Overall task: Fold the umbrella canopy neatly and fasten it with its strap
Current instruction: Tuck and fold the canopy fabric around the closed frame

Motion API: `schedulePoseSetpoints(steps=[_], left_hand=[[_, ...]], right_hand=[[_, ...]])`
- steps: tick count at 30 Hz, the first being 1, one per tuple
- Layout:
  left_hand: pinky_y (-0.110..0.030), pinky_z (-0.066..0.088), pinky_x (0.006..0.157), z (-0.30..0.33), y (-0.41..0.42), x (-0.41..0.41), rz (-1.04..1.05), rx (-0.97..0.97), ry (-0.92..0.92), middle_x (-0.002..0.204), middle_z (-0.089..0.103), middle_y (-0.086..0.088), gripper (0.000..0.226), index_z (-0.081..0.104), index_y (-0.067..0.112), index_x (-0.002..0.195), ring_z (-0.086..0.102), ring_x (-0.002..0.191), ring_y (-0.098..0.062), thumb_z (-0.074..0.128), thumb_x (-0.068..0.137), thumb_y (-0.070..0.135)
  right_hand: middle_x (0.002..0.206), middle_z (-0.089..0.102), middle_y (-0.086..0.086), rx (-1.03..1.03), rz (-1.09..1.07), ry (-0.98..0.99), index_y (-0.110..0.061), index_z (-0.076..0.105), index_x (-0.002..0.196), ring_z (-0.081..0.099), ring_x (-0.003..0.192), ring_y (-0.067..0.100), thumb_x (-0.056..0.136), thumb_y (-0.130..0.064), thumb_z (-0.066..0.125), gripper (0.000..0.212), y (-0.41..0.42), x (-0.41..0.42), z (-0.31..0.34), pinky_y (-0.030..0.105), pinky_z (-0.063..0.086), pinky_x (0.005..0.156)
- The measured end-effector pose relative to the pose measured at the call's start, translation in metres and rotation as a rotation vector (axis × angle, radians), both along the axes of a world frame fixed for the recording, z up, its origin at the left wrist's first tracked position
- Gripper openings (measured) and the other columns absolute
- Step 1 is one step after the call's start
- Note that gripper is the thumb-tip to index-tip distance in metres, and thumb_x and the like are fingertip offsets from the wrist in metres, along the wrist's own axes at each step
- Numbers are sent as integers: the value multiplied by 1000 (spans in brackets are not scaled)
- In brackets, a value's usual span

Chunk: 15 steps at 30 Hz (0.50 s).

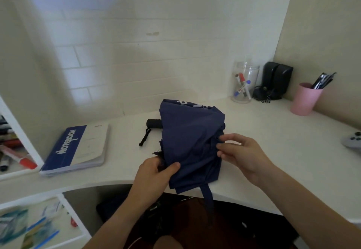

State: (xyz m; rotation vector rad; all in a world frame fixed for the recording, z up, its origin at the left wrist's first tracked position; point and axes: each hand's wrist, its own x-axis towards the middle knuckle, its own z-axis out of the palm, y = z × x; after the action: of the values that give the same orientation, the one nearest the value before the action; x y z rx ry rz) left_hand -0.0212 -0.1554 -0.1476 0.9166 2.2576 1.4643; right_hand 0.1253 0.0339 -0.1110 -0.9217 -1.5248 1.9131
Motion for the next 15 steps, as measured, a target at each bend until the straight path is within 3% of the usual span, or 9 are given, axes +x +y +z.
schedulePoseSetpoints(steps=[3,5,7,12,15], left_hand=[[-47,58,75,2,0,5,37,63,-38,83,75,-8,23,69,11,88,72,79,-23,74,90,34],[-37,61,72,4,0,10,75,126,-33,90,75,0,18,66,21,97,72,82,-13,74,89,36],[-24,61,71,4,0,14,93,226,-105,99,76,4,30,58,27,111,74,85,-7,76,88,29],[-30,63,75,1,-5,12,108,412,-250,89,82,-6,60,35,37,128,78,84,-16,75,89,13],[-25,62,70,4,-6,9,59,416,-244,92,81,-7,49,46,36,125,78,86,-17,72,91,12]], right_hand=[[83,70,14,63,51,3,-3,71,108,68,65,17,90,6,66,20,1,6,-7,24,60,66],[78,71,10,56,41,17,-2,73,105,67,64,17,92,2,66,15,-1,4,-7,24,59,64],[77,72,9,23,16,51,-2,74,99,69,64,16,93,-4,67,9,-3,1,-5,23,59,62],[77,69,10,127,-26,80,-3,76,97,63,67,18,93,-6,67,10,-2,-1,-11,29,53,65],[72,68,10,204,-53,143,-4,76,98,62,65,17,93,-3,66,11,-2,0,-14,27,52,62]])
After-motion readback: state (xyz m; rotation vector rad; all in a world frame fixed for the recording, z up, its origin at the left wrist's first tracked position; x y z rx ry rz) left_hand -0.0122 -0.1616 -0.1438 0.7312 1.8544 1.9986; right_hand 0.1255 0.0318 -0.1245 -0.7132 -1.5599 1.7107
